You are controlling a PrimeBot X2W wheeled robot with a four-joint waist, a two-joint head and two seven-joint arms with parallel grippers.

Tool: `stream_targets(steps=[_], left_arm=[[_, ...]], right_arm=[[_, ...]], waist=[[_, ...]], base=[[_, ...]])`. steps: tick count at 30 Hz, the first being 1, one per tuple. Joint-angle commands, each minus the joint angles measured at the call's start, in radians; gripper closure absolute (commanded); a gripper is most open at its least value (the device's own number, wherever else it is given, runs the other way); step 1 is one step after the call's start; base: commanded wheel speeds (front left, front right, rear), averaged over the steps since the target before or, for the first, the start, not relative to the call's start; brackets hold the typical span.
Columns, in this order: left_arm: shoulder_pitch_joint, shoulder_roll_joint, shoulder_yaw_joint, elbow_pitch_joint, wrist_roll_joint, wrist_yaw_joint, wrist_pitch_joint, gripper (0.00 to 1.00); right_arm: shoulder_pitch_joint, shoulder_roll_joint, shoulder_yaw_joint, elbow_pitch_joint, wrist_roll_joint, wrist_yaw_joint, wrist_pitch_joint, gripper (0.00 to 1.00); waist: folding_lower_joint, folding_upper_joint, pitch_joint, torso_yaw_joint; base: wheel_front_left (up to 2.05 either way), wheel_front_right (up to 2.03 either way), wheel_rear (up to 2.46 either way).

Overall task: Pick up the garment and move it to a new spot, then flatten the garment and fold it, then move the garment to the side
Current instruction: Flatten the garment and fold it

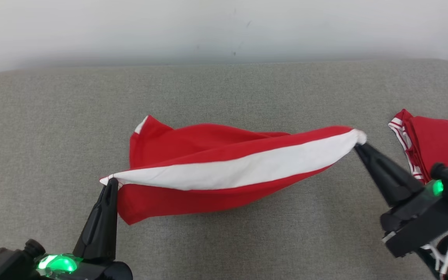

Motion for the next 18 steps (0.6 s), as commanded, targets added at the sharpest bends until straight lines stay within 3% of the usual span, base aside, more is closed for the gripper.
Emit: stream_targets(steps=[1,5,10,13,18], left_arm=[[-0.007,-0.007,-0.002,-0.026,-0.009,0.001,0.003,1.00],[-0.032,-0.015,-0.003,-0.077,-0.037,-0.011,0.016,1.00],[-0.135,0.018,0.011,-0.099,-0.074,-0.030,0.087,1.00],[-0.293,0.053,0.044,-0.068,-0.106,-0.051,0.154,1.00],[-0.643,0.089,0.087,0.078,-0.124,-0.084,0.238,1.00]], right_arm=[[0.020,0.005,-0.039,-0.031,0.006,-0.002,0.001,1.00],[0.037,0.009,-0.109,-0.094,0.015,-0.002,0.017,1.00],[-0.017,-0.028,-0.126,-0.157,0.030,-0.002,0.071,1.00],[-0.131,-0.094,-0.067,-0.146,0.045,-0.002,0.134,1.00],[-0.449,-0.155,0.128,-0.023,0.064,-0.002,0.219,1.00]], waist=[[-0.0001,-0.0001,-0.002,-0.003],[-0.0001,-0.0001,-0.001,-0.005],[-0.0001,-0.0001,0.028,-0.010],[-0.0001,-0.0001,0.091,-0.027],[-0.0001,-0.0001,0.250,-0.067]], base=[[0.00,0.00,0.00],[0.00,0.00,0.00],[0.00,0.00,0.00],[0.00,0.00,0.00],[0.00,0.00,0.00]])
